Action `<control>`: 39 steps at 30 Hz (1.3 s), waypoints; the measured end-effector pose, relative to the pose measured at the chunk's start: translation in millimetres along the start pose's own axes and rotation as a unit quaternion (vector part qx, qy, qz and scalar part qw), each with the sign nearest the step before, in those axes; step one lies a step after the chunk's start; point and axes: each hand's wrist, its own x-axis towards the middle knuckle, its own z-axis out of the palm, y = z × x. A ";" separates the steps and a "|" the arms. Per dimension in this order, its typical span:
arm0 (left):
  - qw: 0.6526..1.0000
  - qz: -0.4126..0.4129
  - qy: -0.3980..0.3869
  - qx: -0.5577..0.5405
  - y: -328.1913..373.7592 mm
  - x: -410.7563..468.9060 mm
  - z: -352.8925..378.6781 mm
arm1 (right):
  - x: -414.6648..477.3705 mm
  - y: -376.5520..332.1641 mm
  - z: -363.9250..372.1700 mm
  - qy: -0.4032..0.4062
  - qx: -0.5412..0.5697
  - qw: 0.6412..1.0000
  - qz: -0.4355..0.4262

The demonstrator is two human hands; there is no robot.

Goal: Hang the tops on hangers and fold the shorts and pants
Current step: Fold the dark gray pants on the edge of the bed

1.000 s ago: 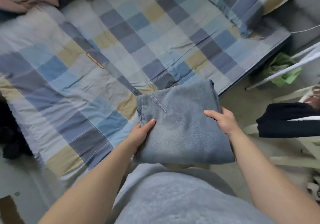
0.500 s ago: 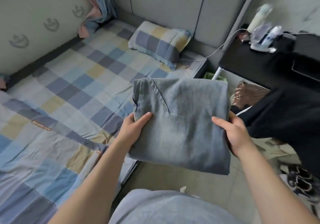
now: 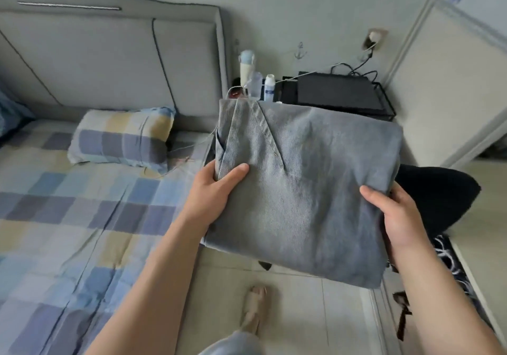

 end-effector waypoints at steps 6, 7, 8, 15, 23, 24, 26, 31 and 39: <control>0.989 0.037 -0.146 0.004 44.5 103.5 112.4 | 53.5 -34.6 -70.3 0.147 0.024 0.988 -0.041; 0.984 0.036 -0.177 0.010 51.5 117.9 131.3 | 58.7 -39.2 -81.8 0.172 0.030 0.984 -0.041; 0.977 0.034 -0.209 0.018 58.3 132.4 151.9 | 62.7 -43.0 -93.9 0.197 0.038 0.979 -0.039; 0.911 0.014 -0.406 0.074 89.0 182.4 322.2 | 49.9 -49.1 -184.4 0.396 0.088 0.913 -0.039; 0.820 -0.035 -0.548 0.163 75.7 148.3 512.8 | 2.9 -26.2 -302.7 0.543 0.111 0.832 -0.036; 0.812 -0.040 -0.554 0.179 71.2 142.7 535.0 | 0.7 -21.0 -319.3 0.554 0.120 0.823 -0.030; 0.803 -0.044 -0.553 0.218 61.2 131.8 575.9 | -1.5 -11.6 -350.7 0.573 0.133 0.808 -0.019; 0.764 -0.030 -0.559 0.320 24.8 128.5 670.3 | 18.6 17.7 -412.5 0.585 0.174 0.792 0.035; 0.755 -0.028 -0.523 0.396 -57.7 161.0 779.1 | 87.7 74.2 -487.7 0.576 0.235 0.766 0.162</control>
